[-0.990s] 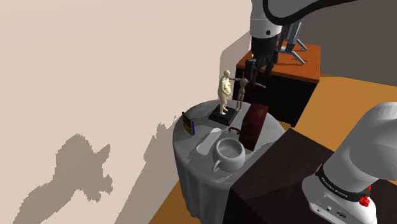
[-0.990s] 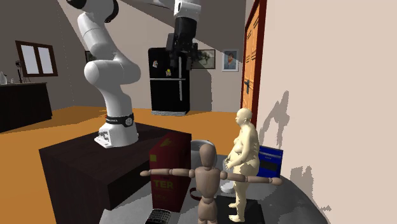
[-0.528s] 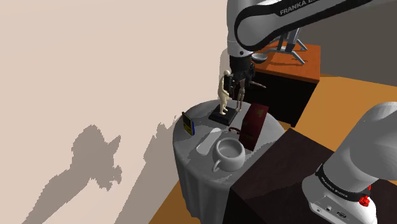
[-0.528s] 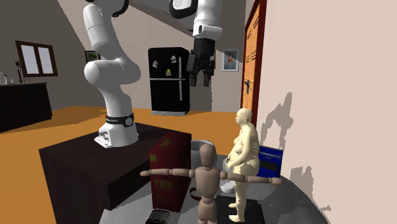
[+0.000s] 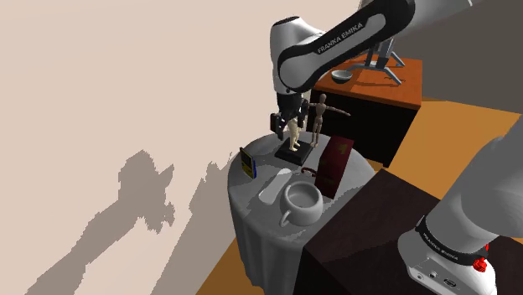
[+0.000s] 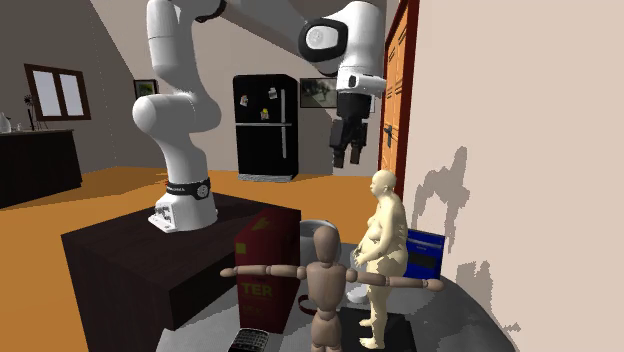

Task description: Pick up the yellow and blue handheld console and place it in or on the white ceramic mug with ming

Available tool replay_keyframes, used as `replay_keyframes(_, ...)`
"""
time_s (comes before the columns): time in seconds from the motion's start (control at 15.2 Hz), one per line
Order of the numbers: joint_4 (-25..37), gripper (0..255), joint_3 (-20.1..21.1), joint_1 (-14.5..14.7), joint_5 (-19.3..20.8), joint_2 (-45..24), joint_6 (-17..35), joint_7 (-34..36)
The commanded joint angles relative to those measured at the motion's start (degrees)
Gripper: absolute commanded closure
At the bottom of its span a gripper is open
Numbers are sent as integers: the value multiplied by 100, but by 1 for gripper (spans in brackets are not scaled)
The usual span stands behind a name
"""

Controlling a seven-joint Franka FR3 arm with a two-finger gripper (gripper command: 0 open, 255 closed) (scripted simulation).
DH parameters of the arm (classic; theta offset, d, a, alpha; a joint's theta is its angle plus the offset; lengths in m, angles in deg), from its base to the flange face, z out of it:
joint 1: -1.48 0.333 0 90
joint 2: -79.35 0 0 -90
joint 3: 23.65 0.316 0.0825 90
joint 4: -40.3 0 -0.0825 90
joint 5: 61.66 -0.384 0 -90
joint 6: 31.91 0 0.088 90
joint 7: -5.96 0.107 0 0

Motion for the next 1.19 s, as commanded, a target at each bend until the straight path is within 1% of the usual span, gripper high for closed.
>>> replay_keyframes(0.0, 231, 0, 38, 28, 61, -445, 229, 113)
replay_keyframes(0.26, 823, 0, 64, 97, 213, -1326, 542, 305)
replay_keyframes(0.53, 1534, 0, 51, 201, 360, -2210, 739, 469)
replay_keyframes(0.79, 2377, 0, 14, 329, 475, -3103, 819, 588)
replay_keyframes(1.06, 3377, 0, -29, 469, 550, -4023, 778, 657)
replay_keyframes(1.12, 3379, 0, -31, 470, 550, -4025, 777, 657)
